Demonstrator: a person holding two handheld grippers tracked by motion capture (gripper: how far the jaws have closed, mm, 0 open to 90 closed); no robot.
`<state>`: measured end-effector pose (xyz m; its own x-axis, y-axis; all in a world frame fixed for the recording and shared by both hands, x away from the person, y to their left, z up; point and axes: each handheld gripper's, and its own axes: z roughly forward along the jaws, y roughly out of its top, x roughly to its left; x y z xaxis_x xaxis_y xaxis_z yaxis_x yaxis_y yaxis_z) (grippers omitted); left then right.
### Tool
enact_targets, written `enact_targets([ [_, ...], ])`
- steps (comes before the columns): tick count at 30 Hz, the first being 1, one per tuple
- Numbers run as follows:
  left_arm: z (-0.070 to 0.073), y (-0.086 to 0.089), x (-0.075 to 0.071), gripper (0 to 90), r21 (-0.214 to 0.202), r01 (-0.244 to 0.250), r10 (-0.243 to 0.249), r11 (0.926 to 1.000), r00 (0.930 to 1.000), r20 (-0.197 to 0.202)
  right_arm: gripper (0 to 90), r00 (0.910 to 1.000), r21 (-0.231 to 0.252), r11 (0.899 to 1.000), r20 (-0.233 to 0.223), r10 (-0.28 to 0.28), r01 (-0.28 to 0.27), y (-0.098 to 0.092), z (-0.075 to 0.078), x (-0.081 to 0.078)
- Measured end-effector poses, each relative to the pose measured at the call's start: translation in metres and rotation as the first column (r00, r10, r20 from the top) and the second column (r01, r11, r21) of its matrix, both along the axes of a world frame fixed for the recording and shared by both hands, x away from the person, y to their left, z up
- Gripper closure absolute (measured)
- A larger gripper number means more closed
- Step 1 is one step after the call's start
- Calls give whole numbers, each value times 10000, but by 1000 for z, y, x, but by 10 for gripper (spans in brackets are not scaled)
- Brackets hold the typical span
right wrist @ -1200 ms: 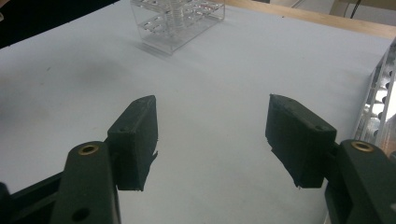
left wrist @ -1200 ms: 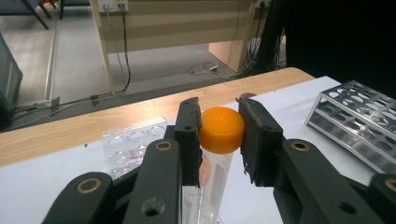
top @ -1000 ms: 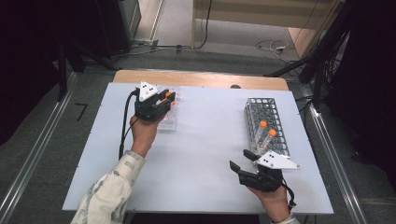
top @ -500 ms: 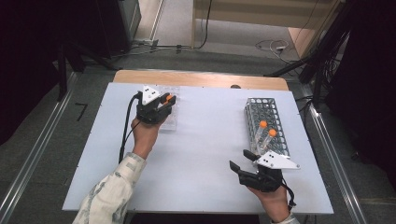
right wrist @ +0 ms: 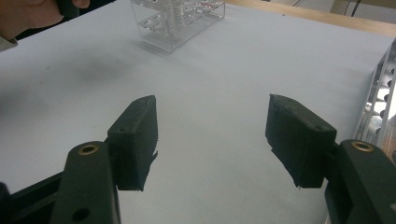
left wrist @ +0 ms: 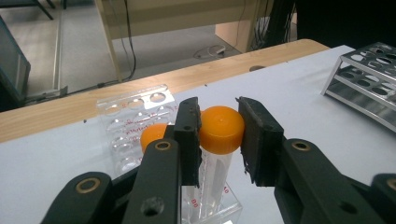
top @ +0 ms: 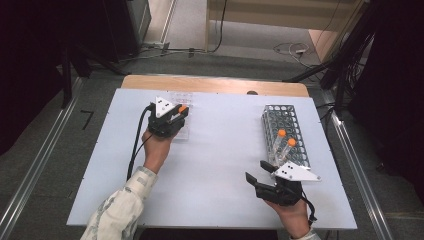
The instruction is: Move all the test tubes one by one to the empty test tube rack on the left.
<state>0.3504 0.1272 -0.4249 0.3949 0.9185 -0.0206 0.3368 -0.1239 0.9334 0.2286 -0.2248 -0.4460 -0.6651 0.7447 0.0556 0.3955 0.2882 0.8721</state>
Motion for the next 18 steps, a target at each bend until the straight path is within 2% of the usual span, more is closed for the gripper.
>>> enact_targets([
  [12, 1, 2, -2, 648, -191, 5, -6, 9998, 10000, -62, 328, 10000, -17, 10000, 0, -7, 7, 0, 0, 0],
  [14, 2, 2, -4, 618, -310, 86, -87, 9995, 10000, -39, 328, 10000, -4, 10000, 18, -9, 9, -1, 0, 0],
  [18, 7, 0, -11, 491, -461, 243, -244, 9986, 9997, -7, 328, 9999, 50, 9999, 62, -100, 100, -3, 1, 0],
])
